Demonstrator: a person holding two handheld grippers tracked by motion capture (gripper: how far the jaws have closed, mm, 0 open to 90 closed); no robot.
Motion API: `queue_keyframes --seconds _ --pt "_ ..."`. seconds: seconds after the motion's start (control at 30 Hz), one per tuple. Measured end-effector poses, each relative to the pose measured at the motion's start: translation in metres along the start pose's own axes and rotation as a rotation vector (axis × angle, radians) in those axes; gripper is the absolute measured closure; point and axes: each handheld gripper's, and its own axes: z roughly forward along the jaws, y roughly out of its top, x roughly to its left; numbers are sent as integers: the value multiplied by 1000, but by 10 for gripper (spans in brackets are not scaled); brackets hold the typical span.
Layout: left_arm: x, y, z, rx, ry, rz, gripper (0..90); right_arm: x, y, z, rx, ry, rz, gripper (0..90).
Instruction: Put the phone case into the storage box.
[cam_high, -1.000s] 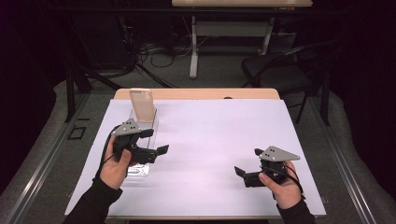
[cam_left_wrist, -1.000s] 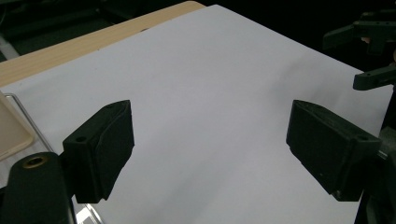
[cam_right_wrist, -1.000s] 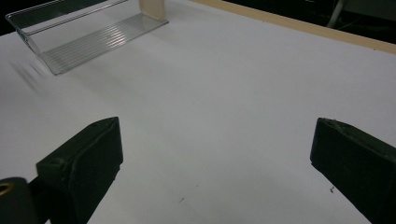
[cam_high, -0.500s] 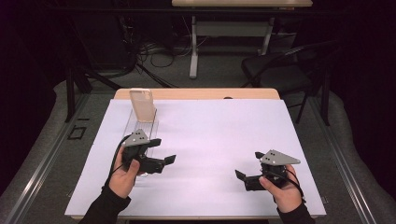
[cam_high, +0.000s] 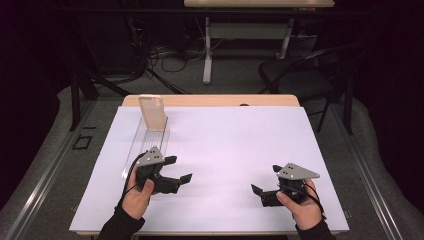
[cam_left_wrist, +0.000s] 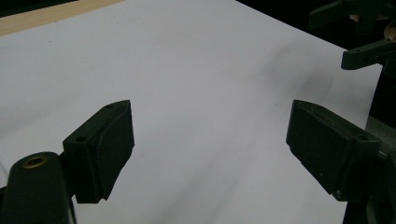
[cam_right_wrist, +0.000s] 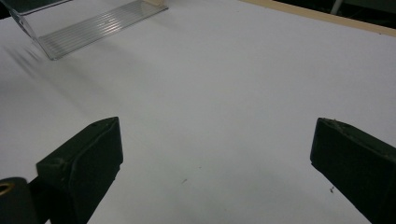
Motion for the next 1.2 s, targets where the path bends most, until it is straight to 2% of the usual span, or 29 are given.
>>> queue_keyframes --seconds 0.3,0.63,1.0,1.2 --pt "0 -11 4 -26 -2 -6 157 -1 -7 3 10 3 6 23" --pt "1 -21 7 -31 5 3 157 0 -14 6 -2 -7 4 23" --pt "4 -29 7 -58 13 5 157 1 -20 8 -20 -15 14 23" --pt "5 -31 9 -62 9 9 157 4 -23 10 -28 -19 -10 23"
